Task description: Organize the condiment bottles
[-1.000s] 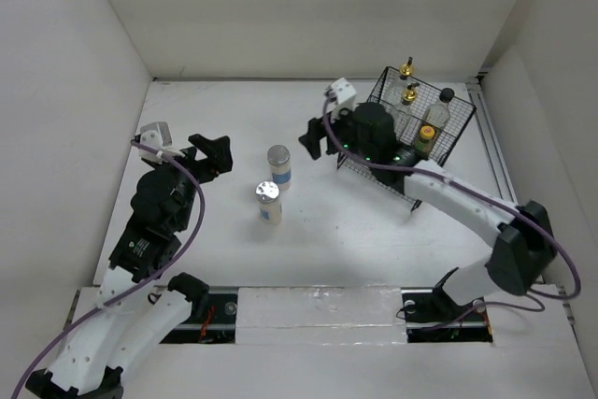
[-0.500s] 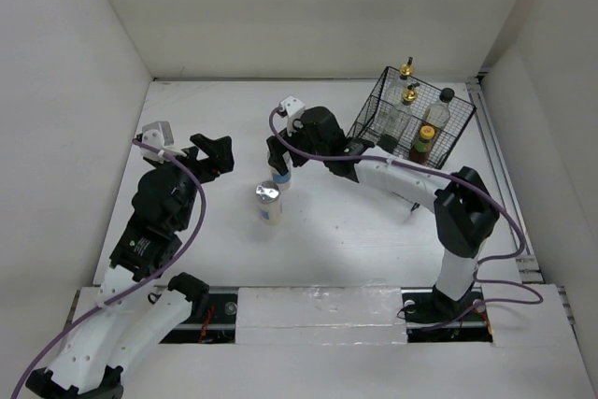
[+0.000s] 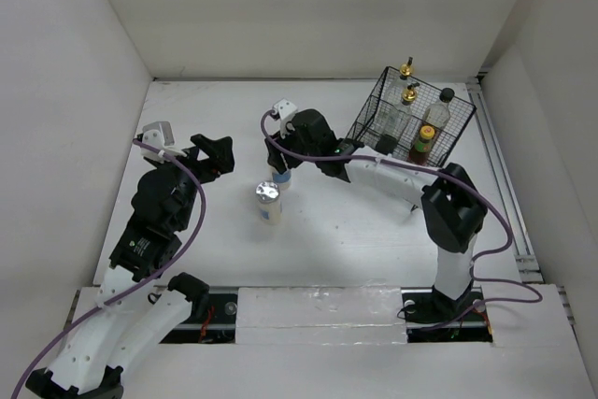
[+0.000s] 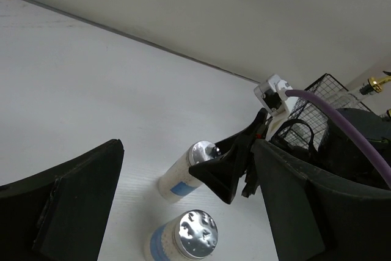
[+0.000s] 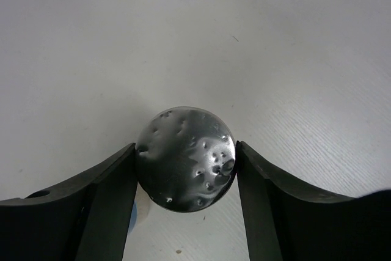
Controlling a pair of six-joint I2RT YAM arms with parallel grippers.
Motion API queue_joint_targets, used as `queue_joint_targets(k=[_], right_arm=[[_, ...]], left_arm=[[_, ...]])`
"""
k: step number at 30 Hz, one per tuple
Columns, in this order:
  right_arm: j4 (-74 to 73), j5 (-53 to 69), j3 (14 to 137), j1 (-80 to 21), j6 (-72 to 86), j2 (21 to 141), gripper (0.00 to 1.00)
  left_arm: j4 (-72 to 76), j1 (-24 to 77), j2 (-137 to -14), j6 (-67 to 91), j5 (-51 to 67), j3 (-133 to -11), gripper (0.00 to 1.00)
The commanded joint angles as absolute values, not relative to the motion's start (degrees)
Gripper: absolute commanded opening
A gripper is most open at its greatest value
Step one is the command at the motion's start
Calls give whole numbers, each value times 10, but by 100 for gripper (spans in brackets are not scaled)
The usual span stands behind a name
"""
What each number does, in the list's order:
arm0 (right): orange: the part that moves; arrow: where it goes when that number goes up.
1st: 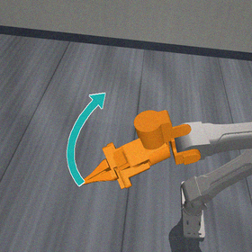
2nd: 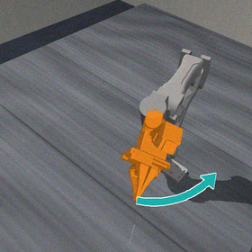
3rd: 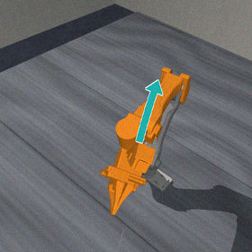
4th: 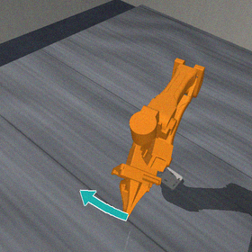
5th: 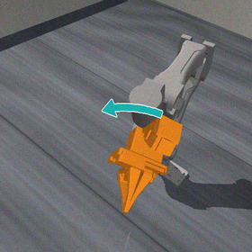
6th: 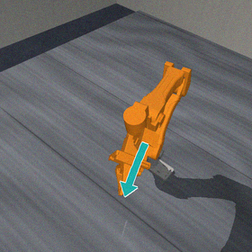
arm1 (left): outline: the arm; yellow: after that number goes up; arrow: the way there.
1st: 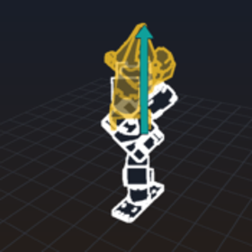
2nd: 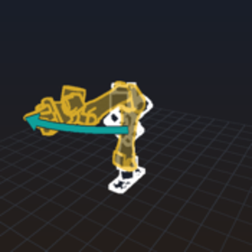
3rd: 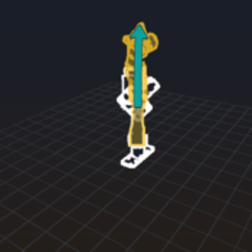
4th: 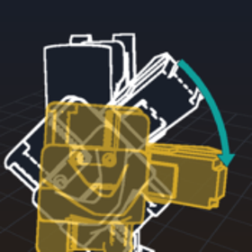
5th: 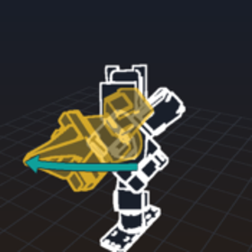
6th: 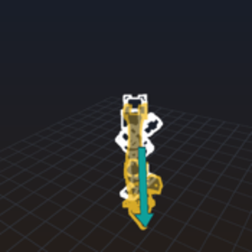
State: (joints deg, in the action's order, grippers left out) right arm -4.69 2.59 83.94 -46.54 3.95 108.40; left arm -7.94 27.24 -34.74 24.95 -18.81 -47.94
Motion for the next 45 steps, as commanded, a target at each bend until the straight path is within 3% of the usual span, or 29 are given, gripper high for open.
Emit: queue_joint_targets(k=[1,3,6,11,22,45], right_arm=[[-42,3,863,-474,39,1092,62],[-42,-3,863,-474,44,1086,50],[-30,-18,851,-474,44,1061,43],[45,-57,787,-474,49,940,41],[157,-283,603,-461,14,694,40],[171,-296,553,-365,23,729,37]], left_arm=[[-60,270,-344,249,-185,-486,84],[-60,270,-344,249,-185,-486,84],[-60,270,-344,249,-185,-486,84],[-60,270,-344,249,-185,-486,84],[-60,270,-344,249,-179,-486,84],[-54,270,-355,249,-179,-486,84]])
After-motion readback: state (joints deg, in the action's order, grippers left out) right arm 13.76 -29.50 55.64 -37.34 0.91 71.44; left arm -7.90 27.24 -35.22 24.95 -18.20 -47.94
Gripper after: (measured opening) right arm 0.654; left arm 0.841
